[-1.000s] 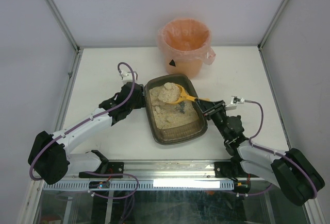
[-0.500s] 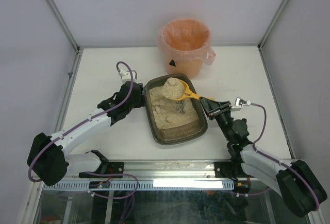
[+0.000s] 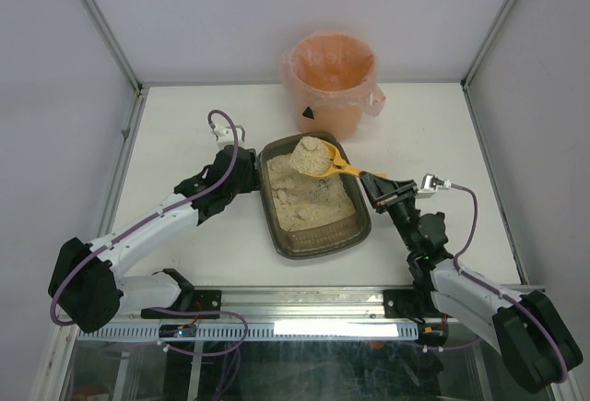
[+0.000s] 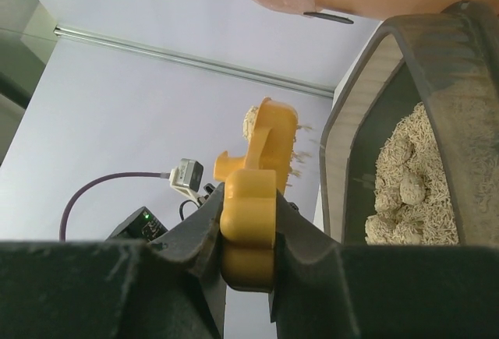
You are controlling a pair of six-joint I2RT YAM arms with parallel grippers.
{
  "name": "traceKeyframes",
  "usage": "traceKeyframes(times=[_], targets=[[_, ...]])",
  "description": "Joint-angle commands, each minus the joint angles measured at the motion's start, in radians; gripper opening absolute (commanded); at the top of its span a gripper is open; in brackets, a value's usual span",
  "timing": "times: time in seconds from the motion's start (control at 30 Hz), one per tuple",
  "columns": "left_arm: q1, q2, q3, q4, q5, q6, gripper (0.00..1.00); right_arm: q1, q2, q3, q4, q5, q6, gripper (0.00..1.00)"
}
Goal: Clean the litter box
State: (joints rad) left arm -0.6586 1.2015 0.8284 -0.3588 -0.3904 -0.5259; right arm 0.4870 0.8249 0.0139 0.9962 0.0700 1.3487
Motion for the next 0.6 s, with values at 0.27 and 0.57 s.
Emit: traceKeyframes(times=[0.27,0.57], targets=[[0.012,-0.011,0.054,0.033,0.01,-0.005,0.47,-0.024,-0.042,0.006,0.047,-0.082,0.018,0.0],[0.012,-0.005,0.052,0.038,0.009,0.0,0.46,-0.1,-0.062,-0.02,0.013,-0.098,0.073,0.0]])
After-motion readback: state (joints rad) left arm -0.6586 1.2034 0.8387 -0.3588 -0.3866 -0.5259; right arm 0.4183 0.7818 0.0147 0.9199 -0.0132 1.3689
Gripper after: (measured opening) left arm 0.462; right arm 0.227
